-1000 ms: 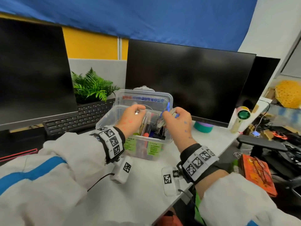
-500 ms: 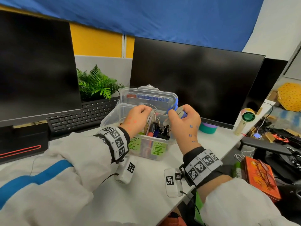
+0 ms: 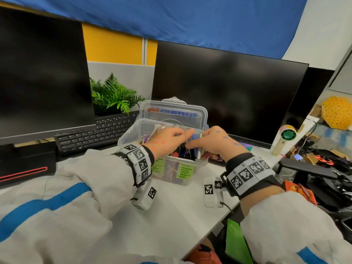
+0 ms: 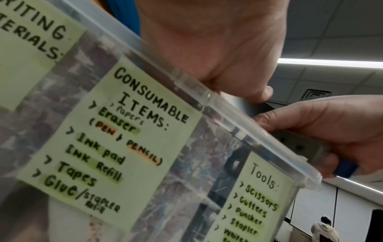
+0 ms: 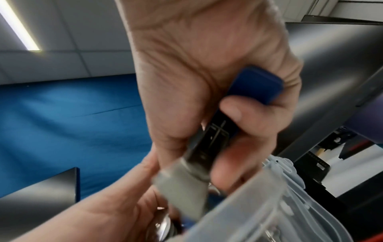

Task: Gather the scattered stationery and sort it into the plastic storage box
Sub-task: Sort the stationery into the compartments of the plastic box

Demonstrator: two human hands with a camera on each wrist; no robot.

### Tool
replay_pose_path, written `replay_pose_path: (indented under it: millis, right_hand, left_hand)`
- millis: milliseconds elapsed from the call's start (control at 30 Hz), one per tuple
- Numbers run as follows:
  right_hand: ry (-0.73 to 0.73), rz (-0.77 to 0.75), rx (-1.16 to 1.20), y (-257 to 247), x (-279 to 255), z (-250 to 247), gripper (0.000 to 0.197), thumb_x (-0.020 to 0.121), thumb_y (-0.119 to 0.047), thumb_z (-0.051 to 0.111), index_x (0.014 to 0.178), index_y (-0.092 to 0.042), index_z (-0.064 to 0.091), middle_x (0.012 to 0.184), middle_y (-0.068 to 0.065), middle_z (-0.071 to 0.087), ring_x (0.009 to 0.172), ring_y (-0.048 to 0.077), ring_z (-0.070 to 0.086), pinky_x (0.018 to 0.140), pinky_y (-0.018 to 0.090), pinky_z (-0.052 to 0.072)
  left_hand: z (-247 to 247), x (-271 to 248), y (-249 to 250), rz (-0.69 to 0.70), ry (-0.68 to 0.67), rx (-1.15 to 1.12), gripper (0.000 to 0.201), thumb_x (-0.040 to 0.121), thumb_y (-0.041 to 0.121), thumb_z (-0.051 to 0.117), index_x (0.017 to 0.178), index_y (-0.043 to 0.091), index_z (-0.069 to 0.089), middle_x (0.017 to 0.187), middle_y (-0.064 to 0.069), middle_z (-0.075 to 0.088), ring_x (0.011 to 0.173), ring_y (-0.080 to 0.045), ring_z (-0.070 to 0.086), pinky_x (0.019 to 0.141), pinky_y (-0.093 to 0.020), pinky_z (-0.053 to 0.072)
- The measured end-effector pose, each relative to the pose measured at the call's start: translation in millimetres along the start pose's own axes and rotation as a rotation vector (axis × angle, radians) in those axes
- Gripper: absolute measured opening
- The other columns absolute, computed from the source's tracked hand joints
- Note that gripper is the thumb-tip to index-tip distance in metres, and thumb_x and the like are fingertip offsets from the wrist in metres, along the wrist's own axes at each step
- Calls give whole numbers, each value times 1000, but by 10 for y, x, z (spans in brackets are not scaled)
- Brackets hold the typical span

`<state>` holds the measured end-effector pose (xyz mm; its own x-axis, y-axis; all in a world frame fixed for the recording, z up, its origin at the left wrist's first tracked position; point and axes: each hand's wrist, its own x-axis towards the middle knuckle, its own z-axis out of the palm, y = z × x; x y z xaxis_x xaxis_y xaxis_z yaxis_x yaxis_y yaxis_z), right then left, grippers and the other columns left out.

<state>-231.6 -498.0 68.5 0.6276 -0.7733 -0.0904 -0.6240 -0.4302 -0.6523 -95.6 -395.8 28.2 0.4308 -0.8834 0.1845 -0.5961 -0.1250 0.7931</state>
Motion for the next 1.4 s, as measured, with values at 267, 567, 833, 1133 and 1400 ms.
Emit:
replay_pose_path:
  millis: [267,567,833,1133,1400]
  right_hand:
    - [-42,55,75,68,5,10,25,77,-26,80,88,-6,70,69,10,68,41,13,60,38,19,36]
    - [98,49,358,20,191,107,31,97,-24,58,114,2,62,86,15,68,61,22,60,58,31,52]
    - [72,-59,-183,-82,214,348,34,73,-26,87,91,-13,61,82,9,71,66,19,74,64,35,63]
    - [83,-247,-503,-65,229,471,15,93,-21,66,103,-12,61,97,7,66,93,23,69,79,29,56]
    - [-45,-161,-149,-69,253,353,24,94,-27,57,79,-11,67,76,10,72,70,25,72,70,35,62]
  left_hand:
    - [-11,4,-5,-38,-58,178,29,78,34,84,105,30,75,109,14,61,91,-5,57,76,-22,45]
    - [122,98,-16,-192,-73,482,17,89,29,68,97,22,81,101,2,75,95,-19,67,89,-35,56]
    - [91,110,-49,-80,85,247,36,93,11,52,118,30,71,122,-4,64,106,-22,62,94,-38,54]
    - [40,111,-109,24,111,51,42,101,17,38,129,43,55,101,-6,63,76,-19,61,66,-34,53]
    - [44,107,-154,-26,232,-81,56,94,28,67,142,22,37,128,-1,64,114,-16,61,99,-36,50]
